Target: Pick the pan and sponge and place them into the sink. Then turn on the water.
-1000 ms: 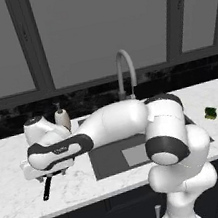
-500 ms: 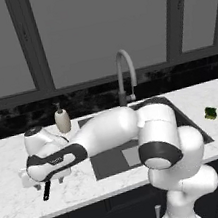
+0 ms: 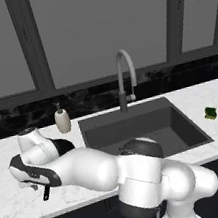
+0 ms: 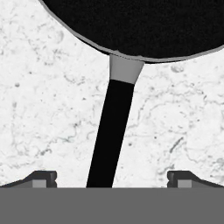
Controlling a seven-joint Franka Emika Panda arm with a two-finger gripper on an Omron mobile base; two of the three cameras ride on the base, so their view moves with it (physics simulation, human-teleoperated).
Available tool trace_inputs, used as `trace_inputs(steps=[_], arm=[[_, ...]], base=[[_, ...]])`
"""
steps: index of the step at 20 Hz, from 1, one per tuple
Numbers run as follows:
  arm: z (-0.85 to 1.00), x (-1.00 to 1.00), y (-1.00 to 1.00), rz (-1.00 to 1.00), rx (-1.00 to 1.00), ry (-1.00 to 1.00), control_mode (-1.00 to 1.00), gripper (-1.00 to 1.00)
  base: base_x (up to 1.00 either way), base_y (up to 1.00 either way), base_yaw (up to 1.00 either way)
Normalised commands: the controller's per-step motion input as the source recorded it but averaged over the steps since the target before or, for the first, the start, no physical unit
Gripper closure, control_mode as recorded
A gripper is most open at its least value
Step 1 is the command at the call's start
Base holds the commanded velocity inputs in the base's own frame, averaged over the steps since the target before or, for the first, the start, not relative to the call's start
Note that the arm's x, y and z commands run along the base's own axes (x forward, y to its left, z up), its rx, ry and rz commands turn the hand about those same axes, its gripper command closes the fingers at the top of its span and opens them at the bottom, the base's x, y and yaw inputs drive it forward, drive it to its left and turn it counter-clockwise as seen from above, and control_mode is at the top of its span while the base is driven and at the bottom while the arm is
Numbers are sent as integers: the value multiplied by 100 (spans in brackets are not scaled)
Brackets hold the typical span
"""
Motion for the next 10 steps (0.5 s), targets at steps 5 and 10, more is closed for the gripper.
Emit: trace_inputs(steps=[5,10], arm=[[-33,3,0,0,0,0,-100,-100],[-20,0,2,0,0,0,-100,-100]], base=[[0,0,0],[0,0,0]])
